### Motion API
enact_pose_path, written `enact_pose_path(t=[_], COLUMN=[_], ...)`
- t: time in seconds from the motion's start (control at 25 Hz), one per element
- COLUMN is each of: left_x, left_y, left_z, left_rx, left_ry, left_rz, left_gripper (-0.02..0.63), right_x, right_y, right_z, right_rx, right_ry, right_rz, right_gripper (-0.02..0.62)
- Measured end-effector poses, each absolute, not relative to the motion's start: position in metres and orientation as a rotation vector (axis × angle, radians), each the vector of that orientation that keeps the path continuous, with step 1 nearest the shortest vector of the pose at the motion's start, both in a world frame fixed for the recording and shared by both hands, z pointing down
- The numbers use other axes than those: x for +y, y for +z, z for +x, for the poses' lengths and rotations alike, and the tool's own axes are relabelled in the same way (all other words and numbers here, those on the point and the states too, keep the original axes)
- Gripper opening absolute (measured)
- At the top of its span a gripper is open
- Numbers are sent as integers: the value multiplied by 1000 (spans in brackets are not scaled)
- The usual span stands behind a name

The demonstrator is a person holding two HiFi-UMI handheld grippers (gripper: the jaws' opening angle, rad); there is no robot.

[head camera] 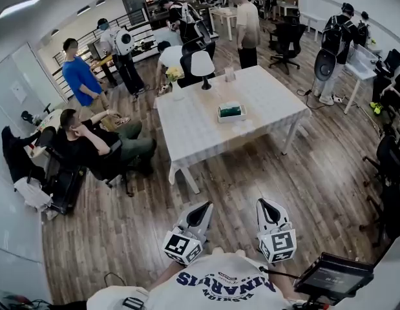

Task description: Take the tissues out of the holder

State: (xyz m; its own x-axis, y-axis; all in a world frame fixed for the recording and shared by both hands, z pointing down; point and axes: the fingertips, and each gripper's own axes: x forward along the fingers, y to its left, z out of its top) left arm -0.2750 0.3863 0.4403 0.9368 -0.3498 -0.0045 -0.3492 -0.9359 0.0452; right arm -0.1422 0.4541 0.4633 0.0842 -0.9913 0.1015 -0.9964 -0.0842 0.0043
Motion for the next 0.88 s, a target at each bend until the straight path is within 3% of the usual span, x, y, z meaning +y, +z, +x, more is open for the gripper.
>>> enact_pose_path(t=[0.88], left_x=[355], left_y=[454], left_z=[-228], left_rx=[-673], left_ry=[15], left_rz=[3033], left_gripper=[3], right_x=[424], right_y=[503], right_z=[-71], right_rx=[-2061], right_ry=[206], right_rz=[2240], right_gripper=[9])
